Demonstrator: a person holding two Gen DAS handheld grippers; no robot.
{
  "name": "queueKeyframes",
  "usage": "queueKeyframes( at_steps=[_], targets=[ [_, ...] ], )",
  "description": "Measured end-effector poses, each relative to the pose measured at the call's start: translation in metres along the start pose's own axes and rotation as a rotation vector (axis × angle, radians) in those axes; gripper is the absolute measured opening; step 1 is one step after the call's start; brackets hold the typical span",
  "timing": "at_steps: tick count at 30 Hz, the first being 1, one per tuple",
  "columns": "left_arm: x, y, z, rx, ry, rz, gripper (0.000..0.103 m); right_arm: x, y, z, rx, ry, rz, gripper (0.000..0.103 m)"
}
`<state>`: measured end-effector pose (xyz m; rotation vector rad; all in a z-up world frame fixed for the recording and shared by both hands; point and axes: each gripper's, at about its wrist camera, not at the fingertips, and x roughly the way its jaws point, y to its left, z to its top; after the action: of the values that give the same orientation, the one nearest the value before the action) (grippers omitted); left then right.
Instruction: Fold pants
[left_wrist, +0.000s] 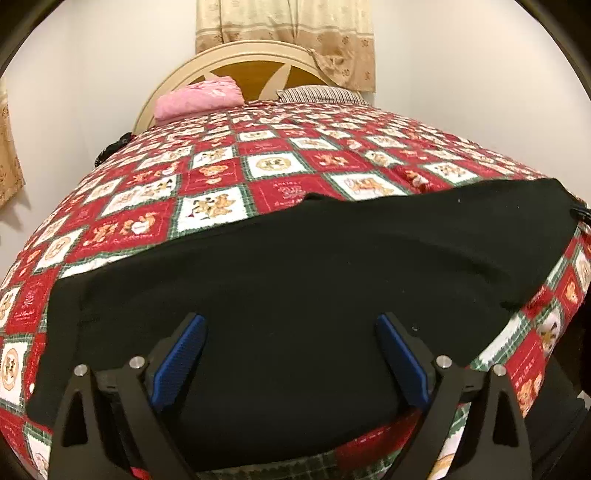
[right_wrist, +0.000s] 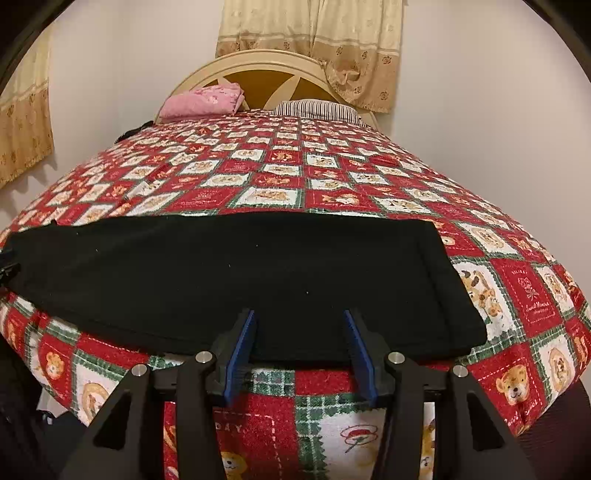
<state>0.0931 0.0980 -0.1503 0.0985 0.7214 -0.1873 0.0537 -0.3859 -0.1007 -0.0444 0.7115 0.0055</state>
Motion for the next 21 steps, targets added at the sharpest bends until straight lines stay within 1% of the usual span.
queueKeyframes(
  at_steps=[1, 2, 3, 5, 8, 10, 13, 15, 16, 18, 21],
  targets=[
    [-0.002, -0.001, 0.002, 0.002, -0.008, 0.015, 0.096, -0.006, -0.007, 0.003, 0.034, -0.007, 0.016, 0.051],
    [-0.007, 0.0, 0.005, 0.002, -0.025, 0.032, 0.096, -0.012, -0.011, 0.005, 0.055, -0.024, 0.014, 0.051],
    [-0.009, 0.001, 0.008, -0.001, -0.038, 0.043, 0.096, -0.021, -0.021, 0.007, 0.087, -0.055, -0.003, 0.051],
    [-0.013, 0.008, 0.013, -0.012, -0.05, 0.084, 0.096, -0.032, -0.04, 0.011, 0.16, -0.083, -0.024, 0.051],
    [-0.005, 0.026, 0.012, -0.039, -0.013, 0.139, 0.096, -0.033, -0.081, 0.009, 0.317, -0.061, -0.052, 0.051],
    [0.0, 0.035, 0.008, -0.071, 0.011, 0.147, 0.096, -0.03, -0.096, 0.006, 0.37, -0.049, -0.043, 0.051],
    [0.003, 0.042, 0.001, -0.099, 0.023, 0.159, 0.096, -0.023, -0.111, 0.002, 0.42, -0.029, -0.022, 0.051],
    [0.002, 0.043, -0.001, -0.109, 0.018, 0.159, 0.096, -0.017, -0.116, 0.001, 0.442, -0.019, 0.016, 0.051],
    [0.002, 0.043, -0.001, -0.109, 0.018, 0.16, 0.096, -0.014, -0.116, 0.002, 0.442, -0.011, 0.027, 0.051],
    [0.004, 0.042, -0.001, -0.105, 0.023, 0.165, 0.098, -0.006, -0.117, 0.003, 0.434, 0.009, 0.016, 0.051],
    [0.006, 0.042, -0.001, -0.103, 0.028, 0.172, 0.1, 0.002, -0.118, 0.006, 0.43, 0.005, 0.028, 0.05]
  ],
)
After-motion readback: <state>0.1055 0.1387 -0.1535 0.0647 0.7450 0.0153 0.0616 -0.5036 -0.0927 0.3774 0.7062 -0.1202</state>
